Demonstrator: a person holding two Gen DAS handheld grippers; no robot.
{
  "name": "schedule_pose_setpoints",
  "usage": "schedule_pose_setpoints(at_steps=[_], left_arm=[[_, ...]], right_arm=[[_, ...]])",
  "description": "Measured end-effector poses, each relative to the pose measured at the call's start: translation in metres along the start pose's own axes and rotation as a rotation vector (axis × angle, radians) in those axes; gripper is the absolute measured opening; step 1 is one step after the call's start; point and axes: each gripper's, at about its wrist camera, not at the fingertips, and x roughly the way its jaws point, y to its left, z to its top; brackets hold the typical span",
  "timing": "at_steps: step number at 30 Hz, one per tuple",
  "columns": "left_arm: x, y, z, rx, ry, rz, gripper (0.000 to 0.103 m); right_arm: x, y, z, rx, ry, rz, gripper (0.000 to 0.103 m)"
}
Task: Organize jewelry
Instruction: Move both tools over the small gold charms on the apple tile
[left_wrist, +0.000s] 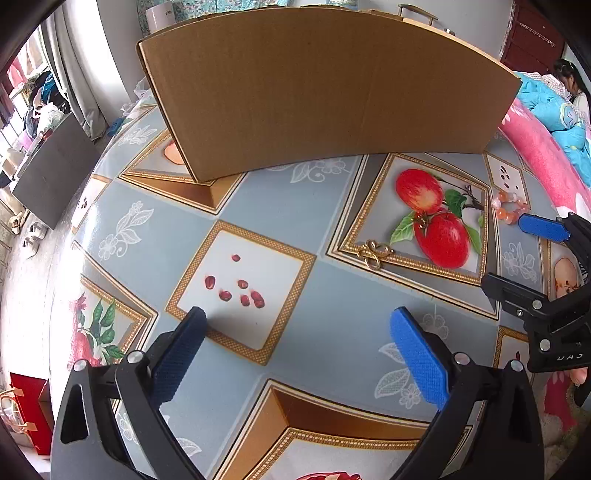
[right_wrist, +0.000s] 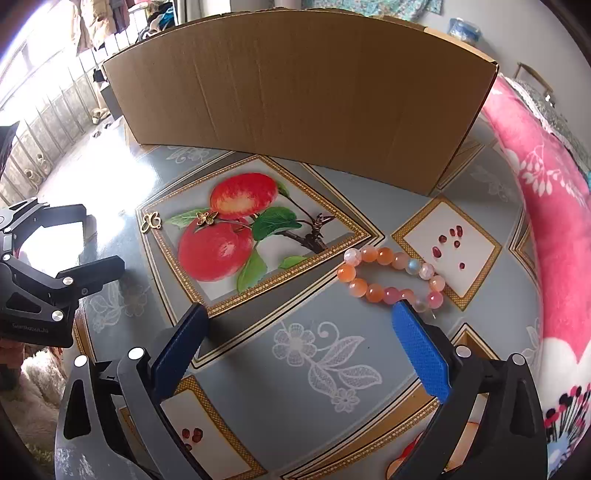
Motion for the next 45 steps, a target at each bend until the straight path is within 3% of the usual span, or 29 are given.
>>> schedule_pose_setpoints(at_steps=[16,25,29,34,39,45], left_arm=[[0.002,-0.001,0.005,-0.002,0.006,0.002,0.098],[0.001,0.004,0.003,0.065,-0.035,-0.03,0.099],[-0.011,0.004,0.003,0.1,-0.113,-0.076,0.097],[-0.019,0.003,0.014,0.111,-0.161,-0.181,0.079],[-0.011,-0.006,0.019,0.141,-0.115,-0.213,0.059],[-0.003,-0.014,0.025,0.133,-0.074,-0.224,0.049]], right_arm=[[-0.001,-0.009,0.004,0.03,0.024,-0.02,0.095],[0.002,-0.008,0.011,0.022,0.05,-0.003,0.095],[-0.006,0.0,0.015,-0.003,0.001,0.033,0.095],[-0.006,0.01,0.02,-0.02,-0.032,0.079,0.091],[-0.001,0.011,0.025,-0.011,-0.036,0.087,0.083],[0.007,0.013,0.025,0.023,-0.06,0.089,0.08]])
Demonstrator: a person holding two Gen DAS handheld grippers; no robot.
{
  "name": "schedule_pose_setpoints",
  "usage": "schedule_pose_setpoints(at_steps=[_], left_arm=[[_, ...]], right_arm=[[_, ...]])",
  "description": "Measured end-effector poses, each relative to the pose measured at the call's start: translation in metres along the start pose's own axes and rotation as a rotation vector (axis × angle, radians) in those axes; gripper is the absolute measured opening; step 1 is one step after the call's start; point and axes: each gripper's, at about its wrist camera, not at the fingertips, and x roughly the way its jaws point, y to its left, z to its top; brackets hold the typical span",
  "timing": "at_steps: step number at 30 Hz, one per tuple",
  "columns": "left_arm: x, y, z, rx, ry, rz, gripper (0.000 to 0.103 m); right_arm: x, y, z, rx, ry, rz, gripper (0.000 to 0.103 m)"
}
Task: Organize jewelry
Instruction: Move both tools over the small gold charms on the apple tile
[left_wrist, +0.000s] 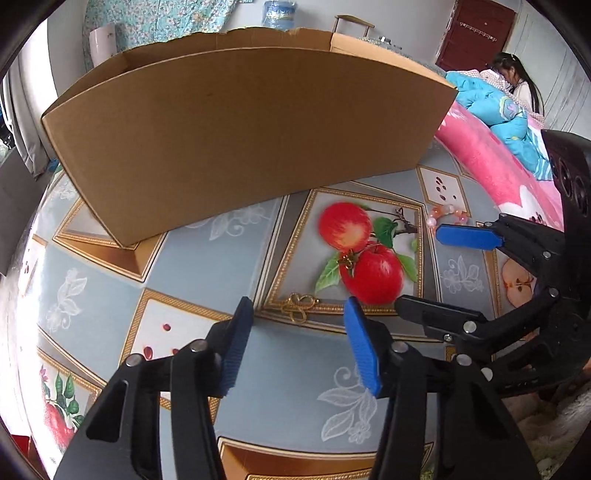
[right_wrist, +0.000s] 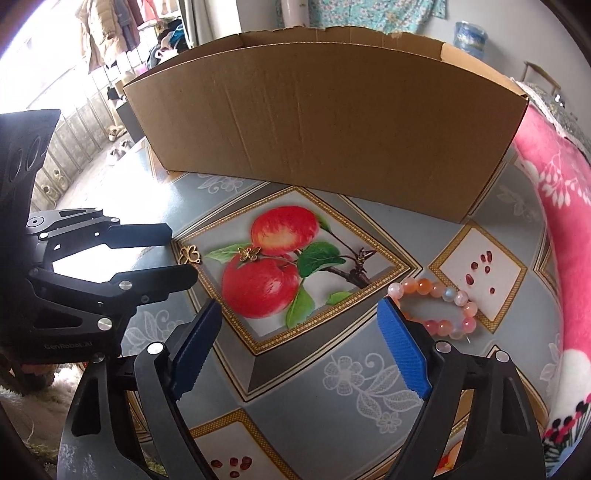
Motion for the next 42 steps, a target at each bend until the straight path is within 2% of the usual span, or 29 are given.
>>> schedule_pose_setpoints(at_steps=[3,10,15,22,34,39,41,42], left_arm=[[0.003,-0.004,0.003,0.006,0.005,0.016,0.044],[0.008,-0.013,0.007,0.022,0.022,0.11,0.036],[0.01,-0.019,0.008,0.027,0.037,0.151,0.034],[0.012,-0.03,0.008,0.044,0.044,0.156,0.022],[0.01,-0.034,-0.003,0.067,0.01,0.13,0.019],[0.004,-0.029,-0.011,0.067,0.001,0.118,0.019],[0.001,-0.025,-0.014,0.062,-0.004,0.114,0.019],[0.0,-0.023,-0.016,0.06,-0.007,0.115,0.019]], right_arm=[[0.001,0.0,-0.001,0.001,-0.015,-0.009,0.078],[-0.004,-0.007,-0.008,-0.001,-0.042,-0.022,0.076],[-0.007,-0.012,-0.011,0.002,-0.051,-0.021,0.076],[-0.01,-0.022,-0.015,0.016,-0.059,-0.018,0.076],[-0.029,-0.02,-0.015,0.021,-0.08,-0.038,0.075],[-0.032,-0.018,-0.004,0.012,-0.083,0.005,0.068],[-0.028,-0.015,0.0,-0.006,-0.075,0.018,0.059],[-0.026,-0.012,0.002,-0.017,-0.069,0.029,0.058]])
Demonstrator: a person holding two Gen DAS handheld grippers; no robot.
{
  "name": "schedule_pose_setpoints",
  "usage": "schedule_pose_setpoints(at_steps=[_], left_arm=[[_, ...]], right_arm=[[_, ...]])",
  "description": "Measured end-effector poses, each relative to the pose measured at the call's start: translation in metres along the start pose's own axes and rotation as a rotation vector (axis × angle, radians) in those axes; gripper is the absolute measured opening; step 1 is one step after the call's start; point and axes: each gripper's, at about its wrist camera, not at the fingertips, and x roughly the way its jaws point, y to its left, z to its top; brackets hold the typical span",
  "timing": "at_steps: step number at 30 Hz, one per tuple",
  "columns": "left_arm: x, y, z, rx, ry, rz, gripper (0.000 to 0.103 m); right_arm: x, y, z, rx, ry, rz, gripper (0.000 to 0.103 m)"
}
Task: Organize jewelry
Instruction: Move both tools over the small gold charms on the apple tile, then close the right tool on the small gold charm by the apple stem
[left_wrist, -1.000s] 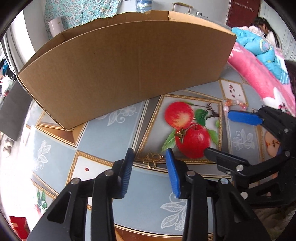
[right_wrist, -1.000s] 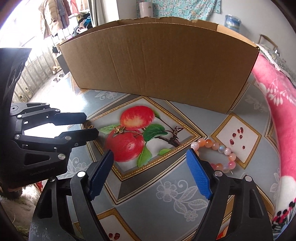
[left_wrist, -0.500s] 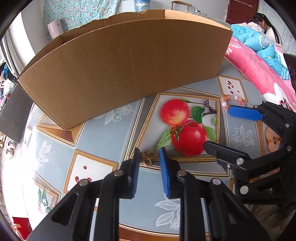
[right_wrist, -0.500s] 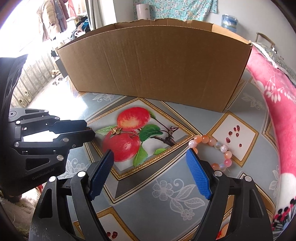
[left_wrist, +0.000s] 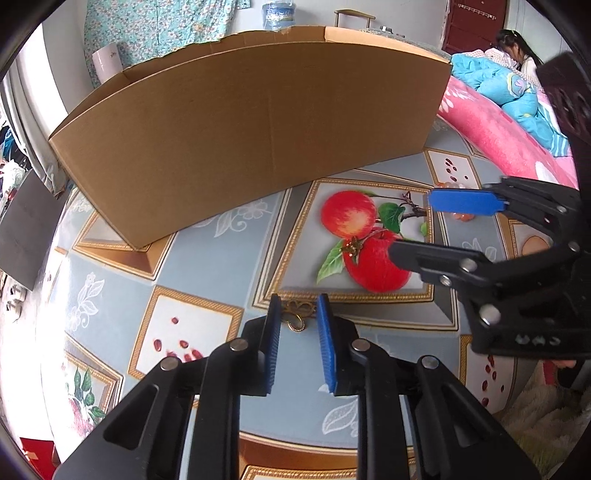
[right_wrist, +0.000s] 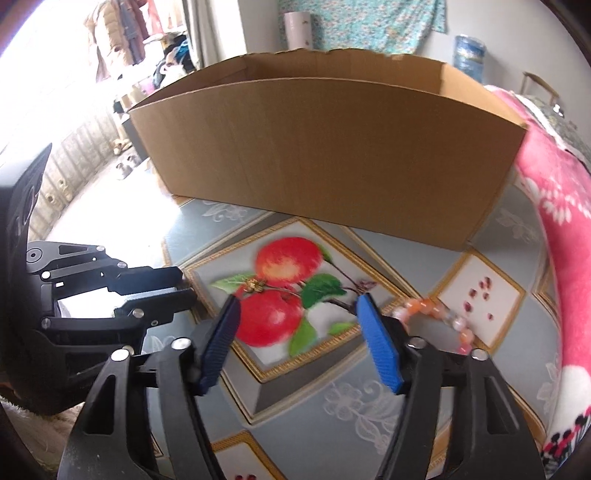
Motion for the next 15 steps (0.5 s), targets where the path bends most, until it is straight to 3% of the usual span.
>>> schedule_pose_setpoints(at_steps=[11,15], left_arm=[[-0.007,0.019,-0.008,-0.019,-0.023,-0.019,0.019],[-0.008,0.02,-0.009,-0.018,-0.027,-0.027,0.019]], right_arm=[[0.022,0.019,0.011,-0.135,0.051,0.052,0.028],[0.024,0.024,0.012,-0.176,0.055,0.046,0.024]])
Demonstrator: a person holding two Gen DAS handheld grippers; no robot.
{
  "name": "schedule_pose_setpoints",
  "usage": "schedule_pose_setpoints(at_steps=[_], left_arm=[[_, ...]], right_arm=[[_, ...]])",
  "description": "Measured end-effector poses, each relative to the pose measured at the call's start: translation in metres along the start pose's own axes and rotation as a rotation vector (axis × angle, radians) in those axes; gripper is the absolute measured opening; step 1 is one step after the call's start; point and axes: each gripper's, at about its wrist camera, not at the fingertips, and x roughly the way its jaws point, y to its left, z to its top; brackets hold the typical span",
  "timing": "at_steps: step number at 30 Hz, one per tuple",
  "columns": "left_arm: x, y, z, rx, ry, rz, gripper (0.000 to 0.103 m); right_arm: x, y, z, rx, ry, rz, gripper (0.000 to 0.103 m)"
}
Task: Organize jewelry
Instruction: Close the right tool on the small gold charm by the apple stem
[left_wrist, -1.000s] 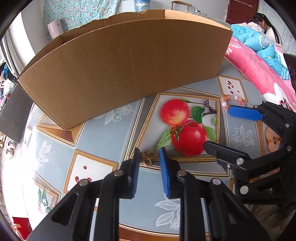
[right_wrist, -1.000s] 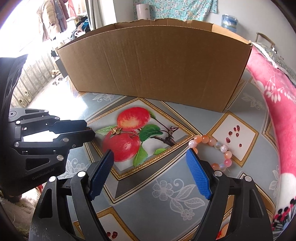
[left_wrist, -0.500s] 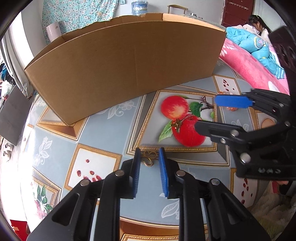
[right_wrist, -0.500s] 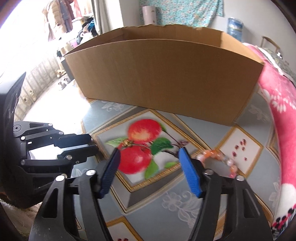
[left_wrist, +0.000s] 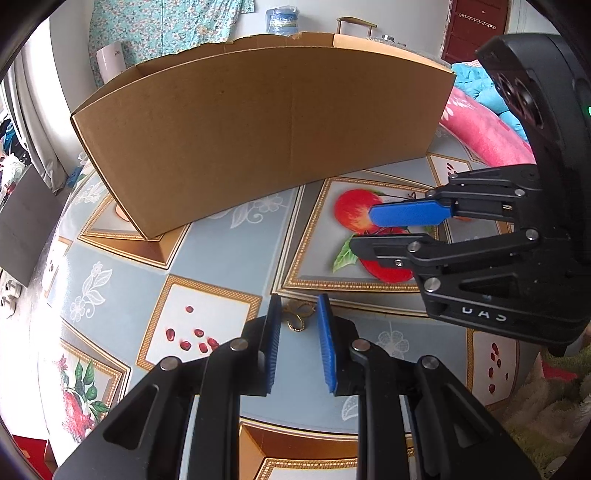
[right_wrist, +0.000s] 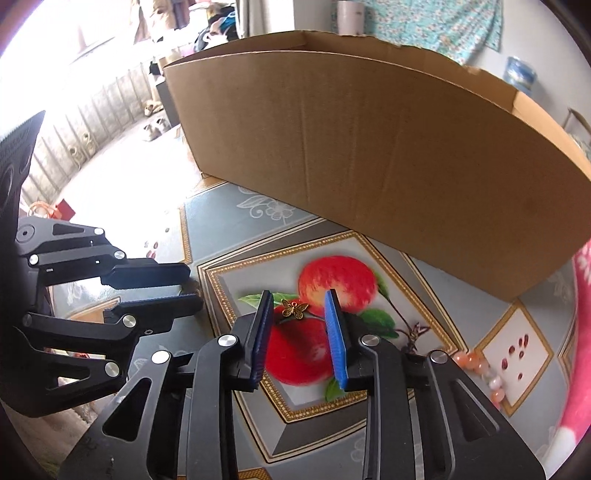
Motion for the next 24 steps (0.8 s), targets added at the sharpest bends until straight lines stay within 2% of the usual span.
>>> schedule_pose_setpoints(at_steps=[4,17,18,19,24], left_arm=[[-0.0034,0.0029,-0.0023,0.0,-0.003,-0.003,0.019],[-0.0024,0.0012,-0.0018,0.0,-0.004,0.0,0.019],[-0.002,0.001,-0.0015,0.0,-0.004,-0.001,0.019],[-0.0018,0.0008,-0.0013,-0.001,-0.004,-0.001,0.019],[-0.0008,0.0005,-0.0001,0.003,-0.006,0.003,0.019]], right_arm=[[0.003,0.0038,0.0039,-0.029,0.008,0.001,0.014],[0.005,0.0089,0.0022,-0.028,0.003,0.004,0.01],[0.0032,0.0081,0.0017,-0.028,0.001,0.005,0.008],[0.0021,0.0077,0.0016,-0.027,0.0,0.008,0.0],[-0.0013,0.0044,0.0002,-0.024,0.005,0.007,0.0]])
